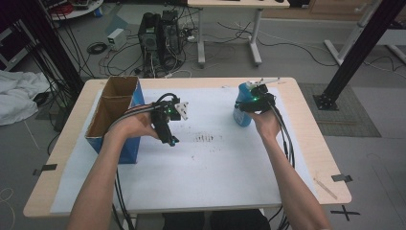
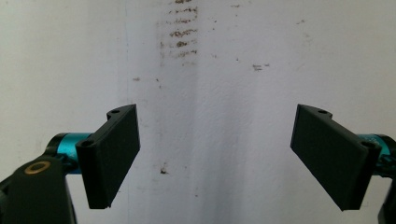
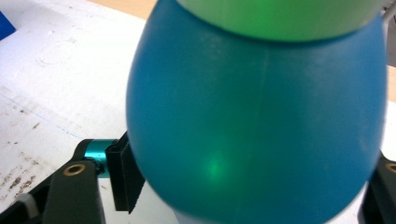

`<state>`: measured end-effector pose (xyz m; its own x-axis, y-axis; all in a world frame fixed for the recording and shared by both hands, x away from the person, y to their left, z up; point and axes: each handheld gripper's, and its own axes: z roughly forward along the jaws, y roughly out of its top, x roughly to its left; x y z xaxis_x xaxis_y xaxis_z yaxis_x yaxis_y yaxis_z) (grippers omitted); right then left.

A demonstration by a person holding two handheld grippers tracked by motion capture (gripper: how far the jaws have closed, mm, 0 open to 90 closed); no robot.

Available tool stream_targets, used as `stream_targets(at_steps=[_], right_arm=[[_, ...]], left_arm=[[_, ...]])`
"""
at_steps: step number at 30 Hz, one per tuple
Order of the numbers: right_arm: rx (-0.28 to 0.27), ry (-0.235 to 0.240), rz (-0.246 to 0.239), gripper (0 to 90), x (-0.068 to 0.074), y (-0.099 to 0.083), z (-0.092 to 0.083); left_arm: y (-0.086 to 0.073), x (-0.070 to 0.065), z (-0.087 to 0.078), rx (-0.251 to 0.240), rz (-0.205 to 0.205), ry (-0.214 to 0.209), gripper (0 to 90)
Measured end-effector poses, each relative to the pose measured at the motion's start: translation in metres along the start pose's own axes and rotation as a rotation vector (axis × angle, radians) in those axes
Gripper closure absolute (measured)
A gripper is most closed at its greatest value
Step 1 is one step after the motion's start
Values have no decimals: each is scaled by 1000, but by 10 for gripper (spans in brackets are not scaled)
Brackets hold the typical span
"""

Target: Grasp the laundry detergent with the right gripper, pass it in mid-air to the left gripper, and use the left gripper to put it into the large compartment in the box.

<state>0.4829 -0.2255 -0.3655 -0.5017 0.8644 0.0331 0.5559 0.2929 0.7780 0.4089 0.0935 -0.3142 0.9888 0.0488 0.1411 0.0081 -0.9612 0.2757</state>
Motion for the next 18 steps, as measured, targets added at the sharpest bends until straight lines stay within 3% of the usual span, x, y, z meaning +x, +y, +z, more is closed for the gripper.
stream_targets(at_steps=[8,18], right_arm=[[4,14,16,280,2,-1,1],[-13,-14,40,331,3,-1,2]], left_arm=[[0,0,1,-1,-1,-1,158],[-1,0,0,3,-2,-1,158]])
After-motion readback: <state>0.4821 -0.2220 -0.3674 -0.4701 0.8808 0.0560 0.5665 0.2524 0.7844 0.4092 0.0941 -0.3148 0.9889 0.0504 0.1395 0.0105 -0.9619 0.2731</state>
